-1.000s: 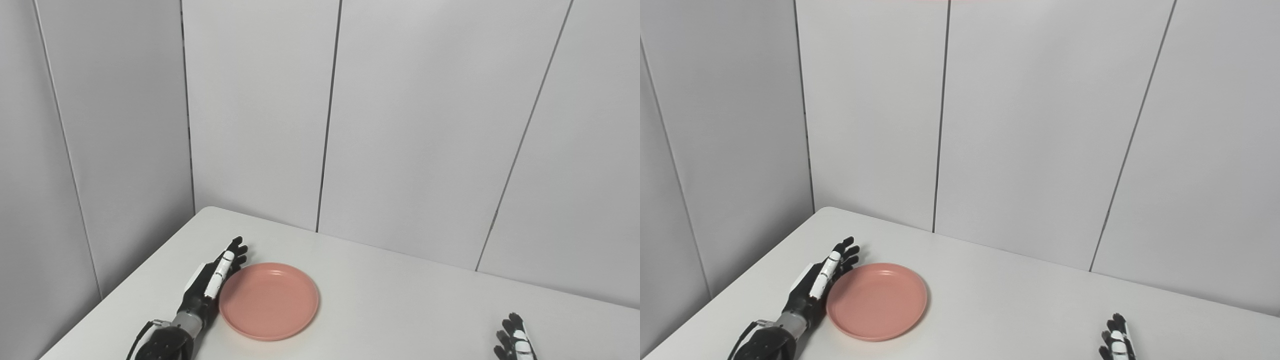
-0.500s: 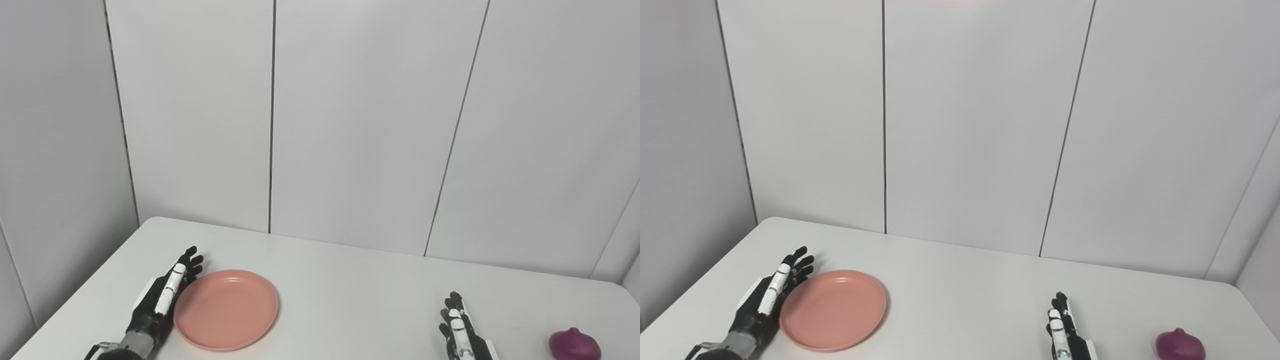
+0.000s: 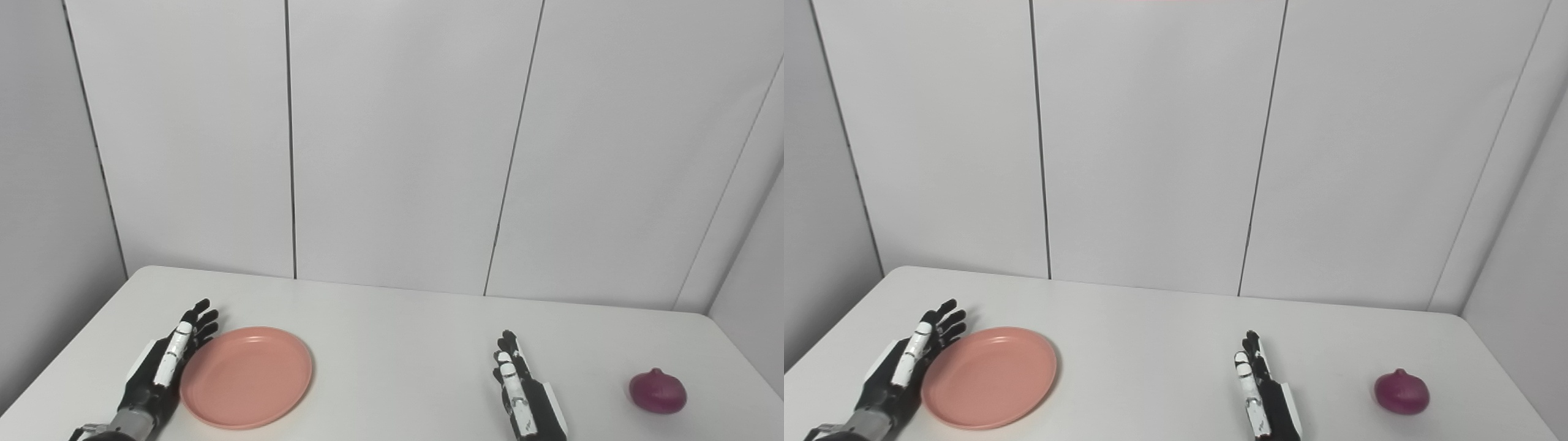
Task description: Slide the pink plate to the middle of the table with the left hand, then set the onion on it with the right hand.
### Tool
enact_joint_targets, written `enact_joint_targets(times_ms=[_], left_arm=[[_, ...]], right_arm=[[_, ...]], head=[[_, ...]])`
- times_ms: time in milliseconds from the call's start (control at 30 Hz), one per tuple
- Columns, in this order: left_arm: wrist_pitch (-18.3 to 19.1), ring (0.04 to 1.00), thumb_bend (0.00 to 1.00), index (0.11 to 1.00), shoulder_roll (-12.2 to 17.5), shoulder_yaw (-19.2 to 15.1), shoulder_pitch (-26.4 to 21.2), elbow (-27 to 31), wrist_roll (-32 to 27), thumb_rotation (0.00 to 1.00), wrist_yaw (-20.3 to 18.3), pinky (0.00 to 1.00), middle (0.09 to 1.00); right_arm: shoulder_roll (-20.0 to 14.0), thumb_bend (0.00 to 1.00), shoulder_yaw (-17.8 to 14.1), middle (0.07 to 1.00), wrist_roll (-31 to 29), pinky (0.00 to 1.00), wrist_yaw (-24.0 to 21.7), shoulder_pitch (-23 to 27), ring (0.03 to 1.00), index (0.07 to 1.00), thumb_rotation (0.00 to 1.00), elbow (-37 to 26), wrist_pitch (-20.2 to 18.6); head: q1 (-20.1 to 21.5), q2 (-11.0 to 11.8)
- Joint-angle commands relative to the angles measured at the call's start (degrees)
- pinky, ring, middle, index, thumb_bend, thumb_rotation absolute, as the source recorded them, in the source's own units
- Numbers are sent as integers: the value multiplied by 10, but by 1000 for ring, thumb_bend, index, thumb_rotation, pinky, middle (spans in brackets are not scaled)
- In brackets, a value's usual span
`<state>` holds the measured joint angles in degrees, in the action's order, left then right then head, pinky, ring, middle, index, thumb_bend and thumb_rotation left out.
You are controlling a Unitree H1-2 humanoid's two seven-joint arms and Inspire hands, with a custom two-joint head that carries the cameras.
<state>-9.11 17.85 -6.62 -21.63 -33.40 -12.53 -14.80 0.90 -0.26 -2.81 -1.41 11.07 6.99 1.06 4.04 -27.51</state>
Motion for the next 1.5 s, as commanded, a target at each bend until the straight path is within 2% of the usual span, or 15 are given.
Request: enact_joint_targets(times_ms=[0, 233, 600, 1000, 1367, 1467], left_arm=[[15, 948, 647, 935, -23, 19, -12, -4, -1, 1000, -23, 947, 942], [23, 959, 668, 945, -33, 29, -13, 2, 2, 1000, -25, 964, 954], [29, 962, 657, 955, -60, 55, -17, 4, 17, 1000, -17, 964, 962], [56, 967, 657, 969, -84, 78, -5, 40, 26, 1000, -7, 955, 971], [65, 958, 671, 959, -114, 92, -4, 64, 31, 1000, 4, 957, 960], [77, 959, 671, 964, -124, 97, -3, 78, 33, 1000, 7, 962, 966]], right_arm=[[4, 487, 2, 1000, 5, 1000, 2, 25, 1000, 1000, 908, -17, 33], [6, 500, 1, 1000, 7, 1000, 5, 29, 1000, 1000, 902, -18, 30], [1, 506, -3, 1000, 4, 1000, 3, 36, 1000, 1000, 905, 5, 43], [-2, 500, -7, 1000, -14, 1000, -5, 41, 1000, 1000, 897, 13, 48], [-1, 516, -9, 1000, -17, 1000, -3, 43, 1000, 1000, 888, 10, 44], [-2, 514, -8, 1000, -17, 1000, -4, 43, 1000, 1000, 886, 6, 40]], head=[[0, -2], [4, -3], [-2, 12], [-8, 18], [1, 14], [7, 4]])
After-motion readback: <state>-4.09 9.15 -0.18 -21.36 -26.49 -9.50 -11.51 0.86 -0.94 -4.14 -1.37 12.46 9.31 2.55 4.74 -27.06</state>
